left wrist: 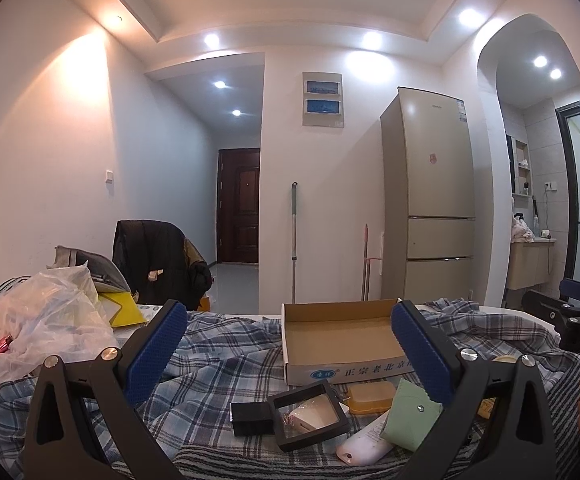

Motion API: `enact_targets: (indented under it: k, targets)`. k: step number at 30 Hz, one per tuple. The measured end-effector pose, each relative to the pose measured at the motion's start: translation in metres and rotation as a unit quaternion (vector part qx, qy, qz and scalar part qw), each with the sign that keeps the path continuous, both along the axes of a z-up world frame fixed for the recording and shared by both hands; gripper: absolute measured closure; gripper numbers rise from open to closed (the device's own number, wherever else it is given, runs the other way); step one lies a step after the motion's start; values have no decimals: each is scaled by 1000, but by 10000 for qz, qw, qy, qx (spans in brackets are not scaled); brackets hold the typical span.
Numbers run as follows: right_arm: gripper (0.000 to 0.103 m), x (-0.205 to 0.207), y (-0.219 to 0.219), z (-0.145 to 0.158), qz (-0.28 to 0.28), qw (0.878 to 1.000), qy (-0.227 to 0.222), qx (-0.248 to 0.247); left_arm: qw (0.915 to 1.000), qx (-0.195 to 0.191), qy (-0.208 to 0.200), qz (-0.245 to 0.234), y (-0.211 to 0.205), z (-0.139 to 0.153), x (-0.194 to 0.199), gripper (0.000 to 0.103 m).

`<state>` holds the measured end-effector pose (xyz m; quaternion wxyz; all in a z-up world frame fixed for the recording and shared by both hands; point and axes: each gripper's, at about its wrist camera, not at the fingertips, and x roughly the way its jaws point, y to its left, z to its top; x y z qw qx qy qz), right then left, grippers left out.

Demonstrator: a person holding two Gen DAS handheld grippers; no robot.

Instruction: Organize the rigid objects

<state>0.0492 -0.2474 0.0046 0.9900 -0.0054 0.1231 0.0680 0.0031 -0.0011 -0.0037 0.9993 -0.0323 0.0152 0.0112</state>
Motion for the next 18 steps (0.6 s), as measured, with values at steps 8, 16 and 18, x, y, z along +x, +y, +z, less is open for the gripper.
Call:
enact_targets:
  k: [8,16,18]
  targets:
    - [0,3,-3,0,-4,9999,111,40,10000,-5,-43,0,1,1,0,0]
    - [0,9,0,-4,168,9993,329,9,10000,8,-89,1,2,0,0,0]
    - [0,11,1,-5,185,9991,387,-5,10000,16,-49,7,3,0,0,0]
